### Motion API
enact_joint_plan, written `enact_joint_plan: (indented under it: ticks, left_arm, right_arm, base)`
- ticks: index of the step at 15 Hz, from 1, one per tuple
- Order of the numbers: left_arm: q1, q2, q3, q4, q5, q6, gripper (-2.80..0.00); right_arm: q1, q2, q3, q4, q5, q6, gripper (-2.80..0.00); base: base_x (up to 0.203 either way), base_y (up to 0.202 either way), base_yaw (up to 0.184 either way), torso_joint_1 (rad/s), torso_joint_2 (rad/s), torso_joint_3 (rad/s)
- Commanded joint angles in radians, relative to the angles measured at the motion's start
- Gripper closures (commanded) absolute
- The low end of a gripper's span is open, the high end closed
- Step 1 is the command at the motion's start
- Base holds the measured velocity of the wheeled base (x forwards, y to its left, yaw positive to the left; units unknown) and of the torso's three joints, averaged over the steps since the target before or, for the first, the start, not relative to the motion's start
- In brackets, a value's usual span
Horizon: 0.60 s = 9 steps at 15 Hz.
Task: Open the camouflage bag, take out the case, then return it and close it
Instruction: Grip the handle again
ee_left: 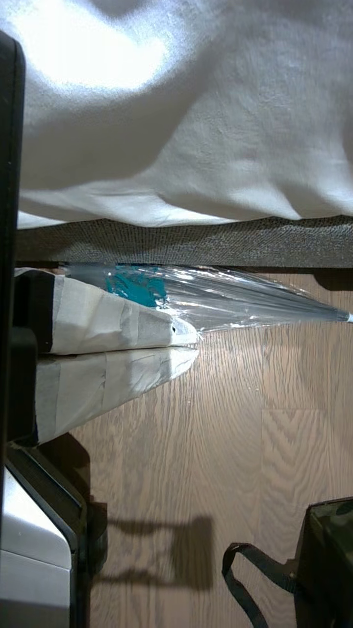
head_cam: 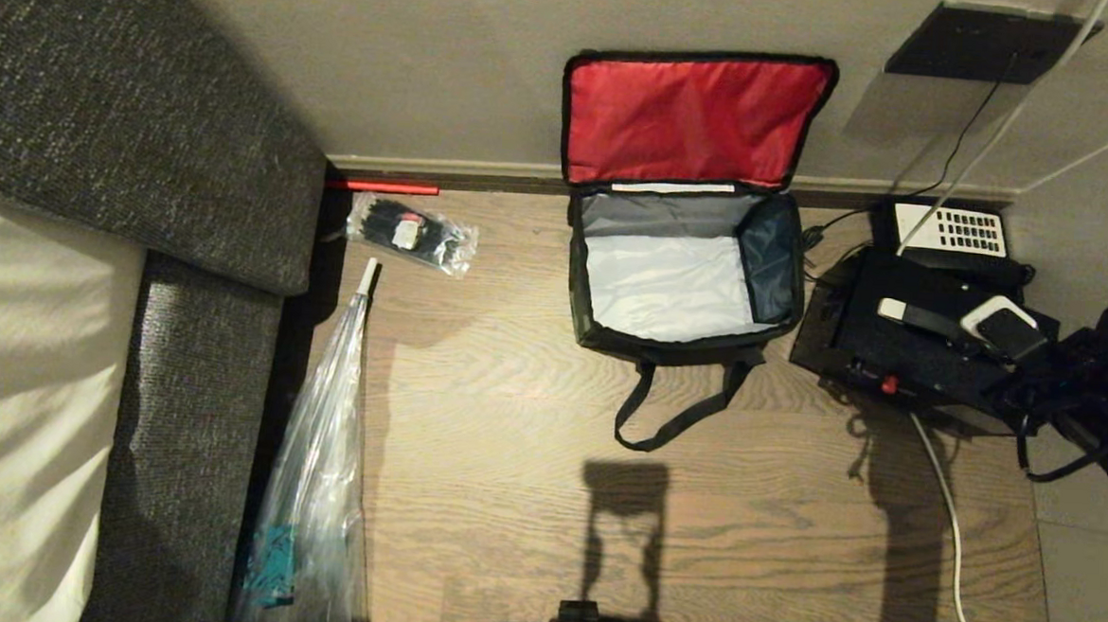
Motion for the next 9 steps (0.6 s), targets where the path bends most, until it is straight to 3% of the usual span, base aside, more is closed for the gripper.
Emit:
enact_joint_plan:
  ticks: [1,3,4,6,9]
  left_arm:
    - [0.0,0.001,0.002,0.0,0.0,0.001,0.0]
    - [0.0,0.001,0.002,0.0,0.0,0.001,0.0]
    - [0.0,0.001,0.002,0.0,0.0,0.001,0.0]
    - [0.0,0.001,0.002,0.0,0.0,0.001,0.0]
    - [0.0,0.001,0.002,0.0,0.0,0.001,0.0]
  right_arm:
    - [0.003,0.024,0.012,-0.03,0.031,-0.024,0.0]
    - [-0.008,0.071,-0.003,-0.1,0.069,-0.072,0.0]
    - [-0.015,0.095,0.002,-0.14,0.082,-0.114,-2.8]
    - [-0.017,0.121,0.001,-0.211,0.114,-0.158,-2.8]
    - [-0.017,0.15,-0.016,-0.235,0.093,-0.22,-2.8]
  base:
    - [0.0,0.0,0.0,0.0,0.0,0.0]
    - [0.0,0.0,0.0,0.0,0.0,0.0]
    - [0.0,0.0,0.0,0.0,0.0,0.0]
    - [0.0,0.0,0.0,0.0,0.0,0.0]
    - [0.0,0.0,0.0,0.0,0.0,0.0]
